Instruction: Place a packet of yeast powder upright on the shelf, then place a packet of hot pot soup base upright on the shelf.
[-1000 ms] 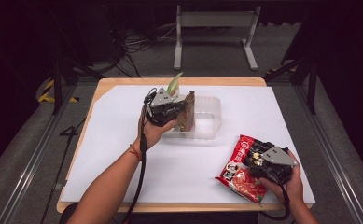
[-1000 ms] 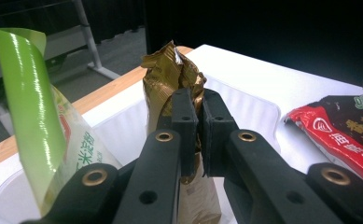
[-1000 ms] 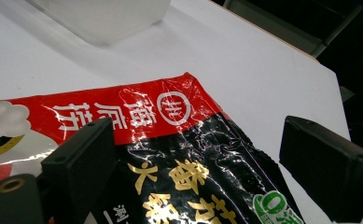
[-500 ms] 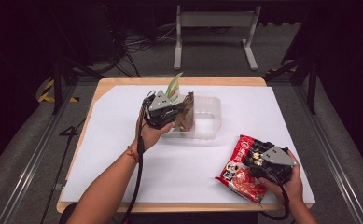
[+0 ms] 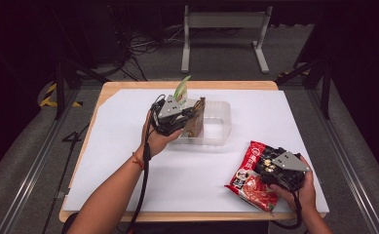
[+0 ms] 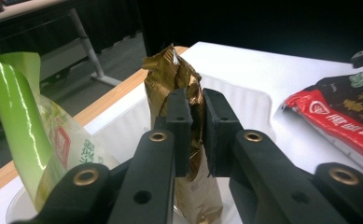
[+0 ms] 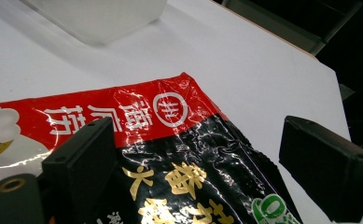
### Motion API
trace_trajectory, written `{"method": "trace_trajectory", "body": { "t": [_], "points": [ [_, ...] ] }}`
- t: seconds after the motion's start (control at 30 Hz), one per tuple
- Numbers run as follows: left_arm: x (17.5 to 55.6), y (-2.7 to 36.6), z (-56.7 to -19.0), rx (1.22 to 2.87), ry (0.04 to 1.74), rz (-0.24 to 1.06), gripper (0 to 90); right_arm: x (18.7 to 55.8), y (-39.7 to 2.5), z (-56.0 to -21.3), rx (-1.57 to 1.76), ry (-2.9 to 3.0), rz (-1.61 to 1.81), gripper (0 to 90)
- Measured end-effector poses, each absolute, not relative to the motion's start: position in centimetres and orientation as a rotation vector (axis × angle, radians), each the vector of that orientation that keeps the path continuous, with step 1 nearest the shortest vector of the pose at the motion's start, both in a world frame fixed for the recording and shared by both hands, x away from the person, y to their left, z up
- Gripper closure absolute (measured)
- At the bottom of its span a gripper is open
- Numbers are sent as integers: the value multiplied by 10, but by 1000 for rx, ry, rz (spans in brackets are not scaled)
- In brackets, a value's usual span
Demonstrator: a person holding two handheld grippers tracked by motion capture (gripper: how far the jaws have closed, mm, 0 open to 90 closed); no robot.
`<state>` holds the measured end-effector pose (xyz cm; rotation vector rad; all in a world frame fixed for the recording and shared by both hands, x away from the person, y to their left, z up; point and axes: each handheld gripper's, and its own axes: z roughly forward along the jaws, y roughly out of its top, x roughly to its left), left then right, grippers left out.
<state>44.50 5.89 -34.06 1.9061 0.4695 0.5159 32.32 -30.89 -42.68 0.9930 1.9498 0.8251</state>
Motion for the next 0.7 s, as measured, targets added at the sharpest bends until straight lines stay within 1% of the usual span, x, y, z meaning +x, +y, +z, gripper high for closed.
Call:
{"method": "trace_trajectory", "body": {
  "t": [0.17, 0.23, 0.3, 0.33, 0.47, 0.5, 0.67, 0.7],
  "points": [
    [436, 63, -333, 1911, 440, 520, 771, 324, -308, -427, 989, 1959, 825, 115],
    [430, 68, -330, 1916, 420, 532, 737, 325, -309, -427, 1002, 1960, 834, 115],
    [427, 71, -329, 1916, 413, 536, 683, 325, -310, -426, 1011, 1957, 836, 115],
    [425, 73, -329, 1911, 418, 532, 683, 325, -311, -426, 1017, 1955, 840, 115],
    [414, 86, -331, 1938, 411, 560, 529, 326, -314, -426, 1036, 1951, 852, 115],
    [406, 93, -334, 1947, 418, 575, 471, 326, -314, -426, 1041, 1951, 859, 115],
    [394, 105, -343, 1992, 402, 608, 380, 326, -316, -426, 1051, 1949, 866, 115],
    [389, 110, -347, 2011, 400, 620, 380, 327, -317, -426, 1055, 1948, 870, 115]
  ]
}}
